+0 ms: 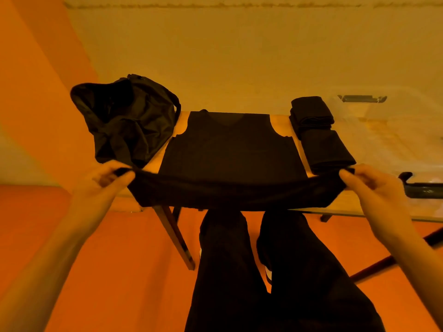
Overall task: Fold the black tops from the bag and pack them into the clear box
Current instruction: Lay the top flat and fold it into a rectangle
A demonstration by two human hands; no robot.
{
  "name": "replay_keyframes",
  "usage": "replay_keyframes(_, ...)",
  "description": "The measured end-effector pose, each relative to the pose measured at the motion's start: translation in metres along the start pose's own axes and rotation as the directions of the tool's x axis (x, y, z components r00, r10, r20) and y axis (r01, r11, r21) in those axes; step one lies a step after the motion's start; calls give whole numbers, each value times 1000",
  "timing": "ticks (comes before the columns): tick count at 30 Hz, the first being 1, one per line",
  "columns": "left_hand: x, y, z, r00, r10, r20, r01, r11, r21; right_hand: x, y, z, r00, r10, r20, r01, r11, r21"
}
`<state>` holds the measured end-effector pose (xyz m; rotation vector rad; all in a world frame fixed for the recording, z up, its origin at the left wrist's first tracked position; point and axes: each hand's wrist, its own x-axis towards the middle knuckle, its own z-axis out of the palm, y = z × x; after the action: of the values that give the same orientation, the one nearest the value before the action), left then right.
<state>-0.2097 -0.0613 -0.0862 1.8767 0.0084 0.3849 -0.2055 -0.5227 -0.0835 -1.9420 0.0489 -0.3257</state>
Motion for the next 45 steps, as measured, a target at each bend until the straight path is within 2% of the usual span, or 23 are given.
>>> replay_keyframes(2,28,-3,16,998,-36,-57,30,994,-104,28,-1,9,996,70,-61,-69,997,18)
replay_keyframes(4,62,-8,37,991,-51,-122,35,991,-130,62,0,19,991,103,-87,-102,995,6)
replay_keyframes(8,131,-23,68,964,-98,-246,111,993,37,130,-5,44,977,151,-149,-171,976,-136)
replay_keyframes(12,195,-32,90,942,-33,-334,151,931,333,196,7,65,981,124,-147,-165,936,-312)
replay_keyframes(16,238,-38,107,959,32,-280,141,807,574,251,26,82,986,112,-119,-158,842,-516)
replay_keyframes(18,252,-43,114,967,54,-250,125,753,646,271,33,88,992,51,-119,-114,777,-619)
replay_keyframes(25,281,-64,132,984,102,-149,38,689,724,304,47,107,997,-37,-64,-28,618,-785)
replay_keyframes(27,270,-59,141,980,174,-93,-39,630,776,293,41,116,992,-125,-35,43,570,-821)
replay_keyframes(29,242,-51,155,976,218,29,-160,611,775,264,35,133,982,-167,83,166,580,-798)
replay_keyframes(31,206,-47,175,971,90,221,-230,600,766,225,33,157,947,-77,313,300,570,-765)
replay_keyframes(33,177,-59,191,918,-141,371,-269,467,842,194,41,174,888,78,453,350,523,-777)
replay_keyframes(35,158,-76,195,897,-271,350,-239,370,898,176,50,181,896,154,416,297,488,-821)
replay_keyframes(38,146,-87,187,926,-274,259,-158,340,927,158,60,180,916,208,343,227,438,-870)
replay_keyframes(45,123,-82,178,921,-287,262,-166,319,933,130,61,171,916,203,346,234,431,-872)
